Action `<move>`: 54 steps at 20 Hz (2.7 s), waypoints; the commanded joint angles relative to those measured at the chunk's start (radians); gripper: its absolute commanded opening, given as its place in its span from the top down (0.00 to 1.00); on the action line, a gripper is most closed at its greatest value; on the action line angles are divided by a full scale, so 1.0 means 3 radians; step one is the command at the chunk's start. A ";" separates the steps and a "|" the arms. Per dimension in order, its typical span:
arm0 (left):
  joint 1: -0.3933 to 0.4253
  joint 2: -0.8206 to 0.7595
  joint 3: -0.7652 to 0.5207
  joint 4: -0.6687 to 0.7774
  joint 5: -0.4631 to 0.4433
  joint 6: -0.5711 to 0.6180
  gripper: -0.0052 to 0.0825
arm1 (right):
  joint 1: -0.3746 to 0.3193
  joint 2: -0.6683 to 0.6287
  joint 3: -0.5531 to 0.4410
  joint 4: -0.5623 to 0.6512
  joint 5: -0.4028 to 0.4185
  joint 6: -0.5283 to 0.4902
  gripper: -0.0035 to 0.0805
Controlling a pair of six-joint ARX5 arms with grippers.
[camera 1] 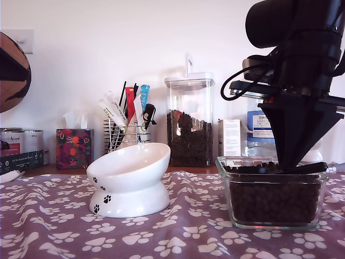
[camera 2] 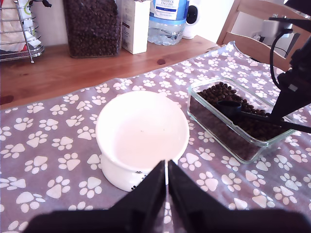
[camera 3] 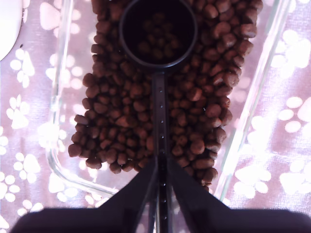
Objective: Measure one spoon of cat food and pour it into the food bowl
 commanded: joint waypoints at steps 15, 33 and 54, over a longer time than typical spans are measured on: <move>-0.0008 0.0009 -0.0010 0.0017 0.0013 0.0000 0.96 | 0.0015 0.0065 -0.0013 0.0011 -0.0004 -0.0086 0.77; -0.0008 0.0006 -0.0008 0.0015 0.0013 0.0000 0.96 | 0.0031 0.0132 -0.0010 -0.0272 -0.0027 -0.0076 0.97; -0.0008 0.0008 -0.0008 0.0015 0.0038 0.0000 0.96 | 0.0081 0.0132 0.0163 -0.0707 -0.0095 -0.0080 0.82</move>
